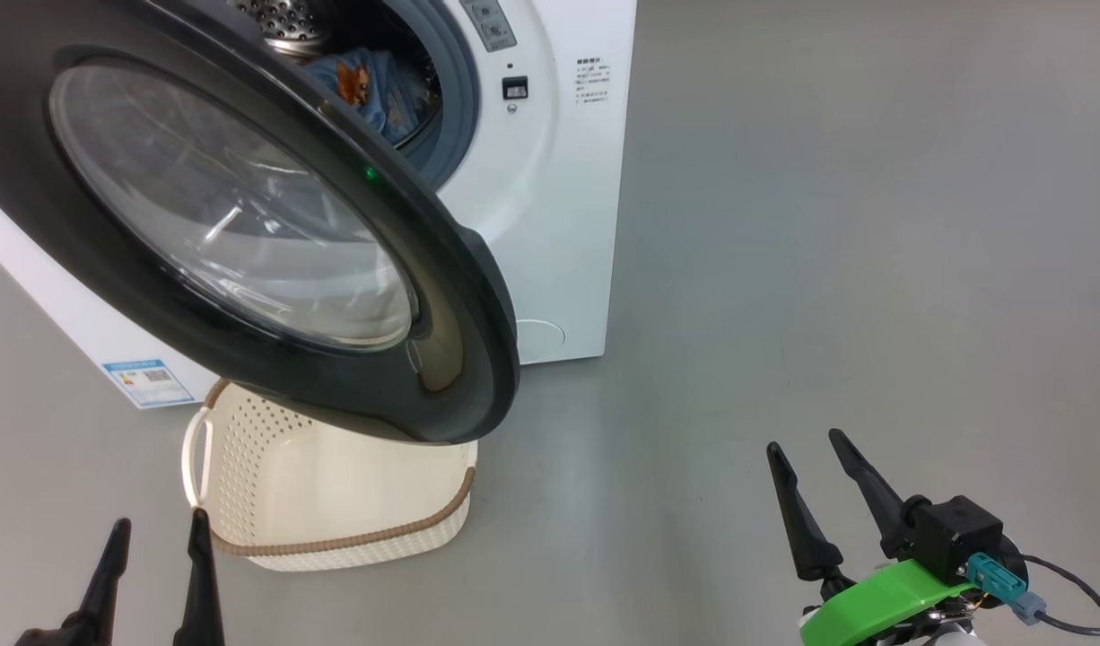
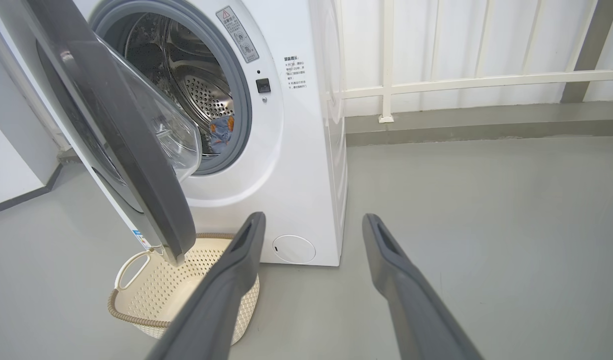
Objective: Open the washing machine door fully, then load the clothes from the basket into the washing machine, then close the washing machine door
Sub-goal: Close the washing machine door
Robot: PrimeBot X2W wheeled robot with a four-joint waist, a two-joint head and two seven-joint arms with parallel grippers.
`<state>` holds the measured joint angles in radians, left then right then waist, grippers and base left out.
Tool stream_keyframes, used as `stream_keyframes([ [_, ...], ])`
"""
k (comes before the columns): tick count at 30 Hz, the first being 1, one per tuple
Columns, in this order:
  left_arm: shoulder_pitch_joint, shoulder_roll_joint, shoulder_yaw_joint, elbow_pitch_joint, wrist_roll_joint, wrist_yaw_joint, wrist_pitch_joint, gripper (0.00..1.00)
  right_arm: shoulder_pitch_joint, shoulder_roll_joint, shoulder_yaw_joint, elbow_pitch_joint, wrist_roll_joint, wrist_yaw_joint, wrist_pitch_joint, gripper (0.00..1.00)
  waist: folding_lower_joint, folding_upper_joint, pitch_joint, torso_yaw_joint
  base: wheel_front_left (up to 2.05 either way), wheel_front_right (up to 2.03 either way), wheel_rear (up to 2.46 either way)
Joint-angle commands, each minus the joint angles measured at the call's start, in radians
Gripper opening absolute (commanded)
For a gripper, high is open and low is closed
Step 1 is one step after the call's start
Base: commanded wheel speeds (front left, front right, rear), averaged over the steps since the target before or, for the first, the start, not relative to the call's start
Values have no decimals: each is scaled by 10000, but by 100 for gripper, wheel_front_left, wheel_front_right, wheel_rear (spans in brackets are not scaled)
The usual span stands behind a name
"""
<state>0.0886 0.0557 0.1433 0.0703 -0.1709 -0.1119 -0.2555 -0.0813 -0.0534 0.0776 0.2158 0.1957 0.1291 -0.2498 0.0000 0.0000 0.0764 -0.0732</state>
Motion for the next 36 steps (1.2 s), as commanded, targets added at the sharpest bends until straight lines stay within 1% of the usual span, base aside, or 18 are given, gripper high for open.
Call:
stream_keyframes([
  [1, -62, 93, 363, -174, 155, -41, -62, 100, 7, 26, 208, -271, -45, 16, -120, 100, 0, 0, -23, -4, 0, 0, 0],
  [18, -27, -3, 308, 19, 236, -129, -63, 100, 63, -26, 215, -215, -37, 16, -120, 100, 0, 0, -117, 69, 0, 0, 0],
  [19, -32, -5, 310, 17, 239, -132, -63, 100, 66, -25, 212, -211, -39, 16, -120, 61, 0, 0, -109, 71, 0, 0, 0],
  [20, -38, -7, 310, 16, 240, -135, -63, 100, 69, -24, 207, -206, -41, 16, -120, 45, 0, 0, -102, 75, 0, 0, 0],
  [21, -42, -10, 309, 16, 239, -137, -63, 100, 76, -23, 198, -198, -42, 16, -120, 0, 0, 0, -96, 78, 0, 0, 0],
  [30, -78, -29, 319, 3, 221, -154, -63, 100, 42, -7, 84, -325, 68, 16, -120, 0, 0, 0, -46, 95, 0, 0, 0],
  [33, -121, -34, 316, -17, 217, -157, -63, 100, -81, 0, 104, -872, 151, 16, -120, 0, 0, 0, 7, 110, 0, 0, 0],
  [36, -166, -39, 336, -34, 224, -159, -63, 100, -374, 7, 285, -1931, 340, 16, -120, 0, 0, 0, 62, 120, 0, 0, 0],
])
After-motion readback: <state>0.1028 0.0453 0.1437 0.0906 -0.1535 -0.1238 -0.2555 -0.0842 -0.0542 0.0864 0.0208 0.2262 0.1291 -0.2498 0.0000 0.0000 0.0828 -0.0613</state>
